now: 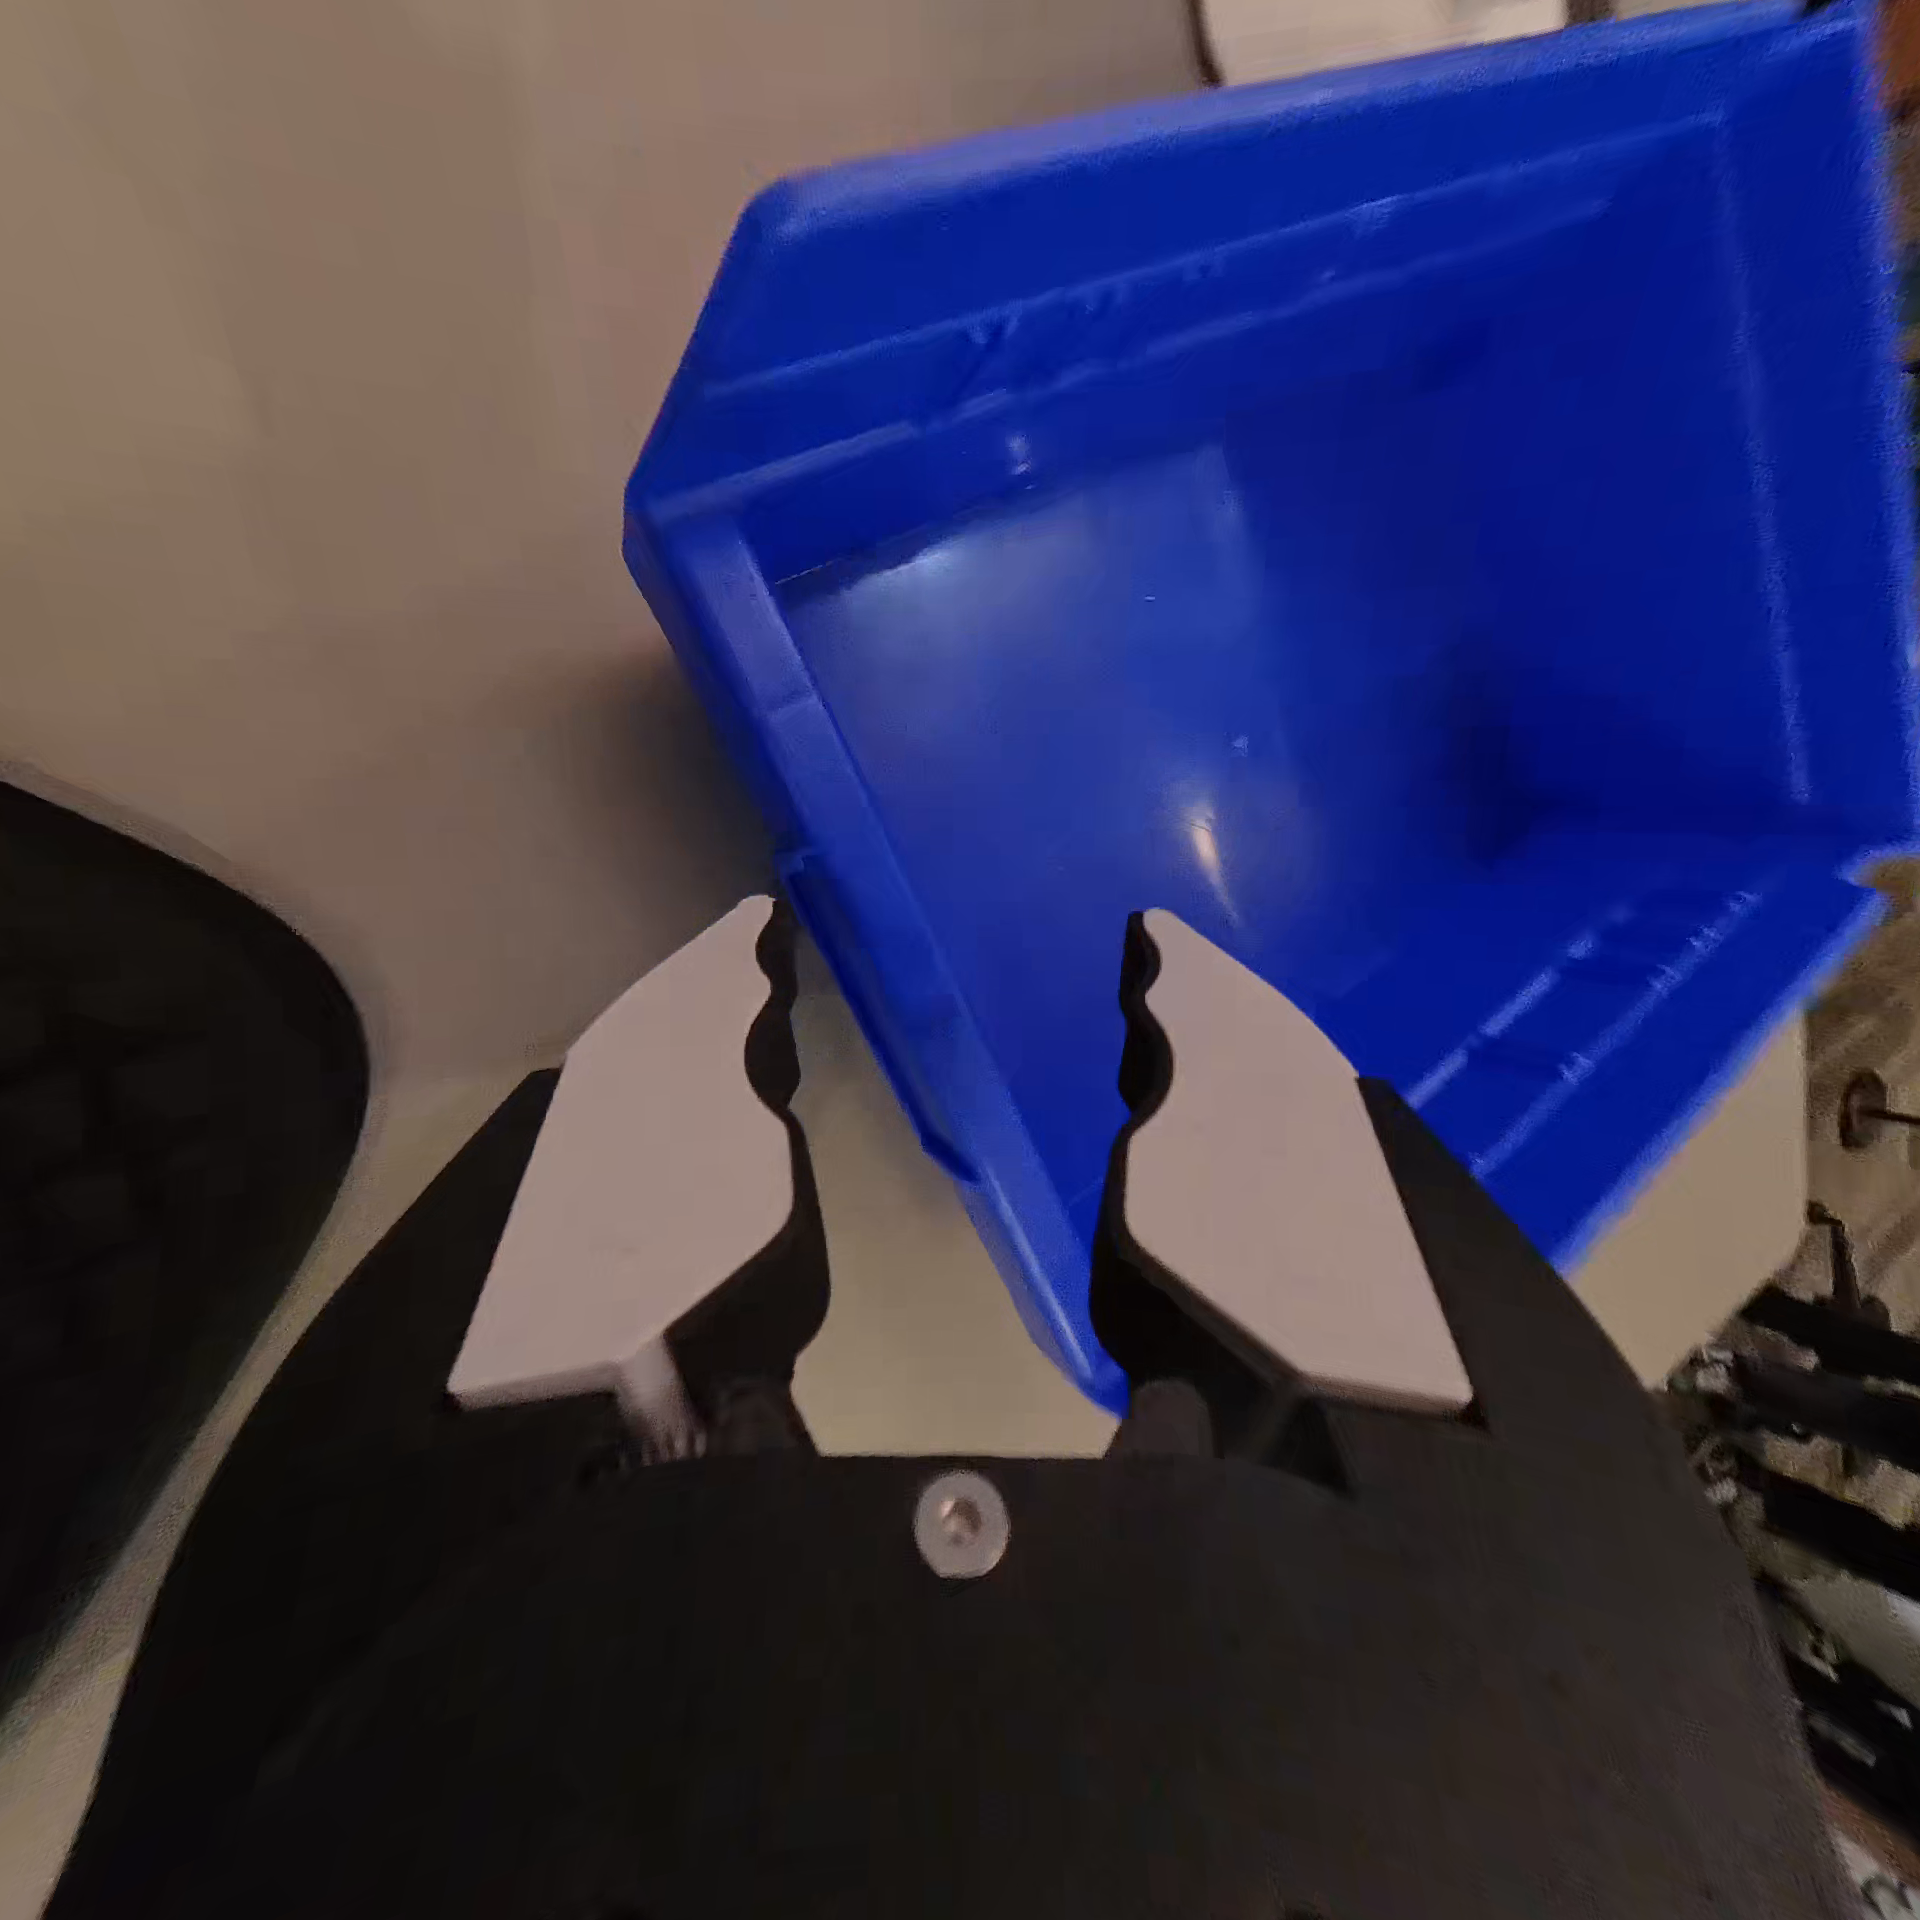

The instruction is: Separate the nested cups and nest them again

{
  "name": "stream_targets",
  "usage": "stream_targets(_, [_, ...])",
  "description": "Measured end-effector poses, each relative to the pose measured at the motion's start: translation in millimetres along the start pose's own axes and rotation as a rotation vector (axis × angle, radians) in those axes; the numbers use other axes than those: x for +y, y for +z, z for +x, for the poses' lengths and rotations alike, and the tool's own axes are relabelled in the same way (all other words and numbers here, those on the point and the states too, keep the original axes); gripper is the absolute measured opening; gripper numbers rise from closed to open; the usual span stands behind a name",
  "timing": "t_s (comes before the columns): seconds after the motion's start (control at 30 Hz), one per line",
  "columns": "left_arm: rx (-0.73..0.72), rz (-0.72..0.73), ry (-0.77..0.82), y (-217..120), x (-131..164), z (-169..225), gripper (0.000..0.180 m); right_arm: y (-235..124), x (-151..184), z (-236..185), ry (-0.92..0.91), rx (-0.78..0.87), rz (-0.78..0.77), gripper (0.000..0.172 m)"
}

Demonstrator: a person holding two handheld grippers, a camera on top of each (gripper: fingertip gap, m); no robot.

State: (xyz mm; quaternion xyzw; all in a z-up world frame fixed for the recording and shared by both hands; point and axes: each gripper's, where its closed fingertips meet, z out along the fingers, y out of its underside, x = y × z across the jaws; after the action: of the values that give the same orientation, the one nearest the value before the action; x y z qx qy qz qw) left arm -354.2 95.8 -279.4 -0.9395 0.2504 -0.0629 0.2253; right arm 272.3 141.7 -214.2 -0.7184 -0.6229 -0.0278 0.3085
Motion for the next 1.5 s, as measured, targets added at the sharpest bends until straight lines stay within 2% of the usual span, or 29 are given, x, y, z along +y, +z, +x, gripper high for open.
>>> stream_targets(0.13, [0.002,0.010,0.002,0.1,0.3,0.9,0.078,29.6,8.1,-9.6,-0.001,-0.129,-0.031,0.060])
stream_targets(0.23, [0.005,0.005,0.009,-0.2,0.6,1.0,0.078,36.6,6.6,-19.9,0.015,-0.222,-0.012,0.041])
stream_targets(0.33, [0.007,0.005,0.013,0.1,0.0,0.9,0.078,40.6,4.1,-19.4,0.036,-0.241,0.011,0.039])
stream_targets(0.43, [0.006,0.017,0.011,0.9,-1.6,1.1,0.078,46.3,0.9,-13.8,0.070,-0.228,0.005,0.029])
stream_targets(0.9, [0.015,0.038,0.028,0.8,-2.1,2.7,0.078,65.7,14.3,35.9,0.148,-0.216,-0.021,0.028])
stream_targets(1.13, [0.017,0.050,0.029,0.6,-1.9,2.9,0.078,73.5,32.6,68.2,0.161,-0.243,-0.019,0.028])
stream_targets(1.33, [0.039,0.034,0.024,-0.2,-2.0,4.8,0.081,73.9,39.0,76.1,0.173,-0.263,-0.011,0.027])
stream_targets(1.37, [0.062,0.033,0.001,-1.6,-2.8,5.7,0.082,73.0,38.6,76.4,0.188,-0.255,-0.009,0.029])
stream_targets(1.43, [0.035,0.080,-0.038,-8.4,-12.2,-4.1,0.082,69.3,37.0,79.5,0.206,-0.202,-0.012,0.056])
stream_targets(1.5, [0.003,0.146,-0.054,-19.6,-29.7,-14.1,0.081,61.4,31.2,82.5,0.187,-0.131,-0.019,0.068])
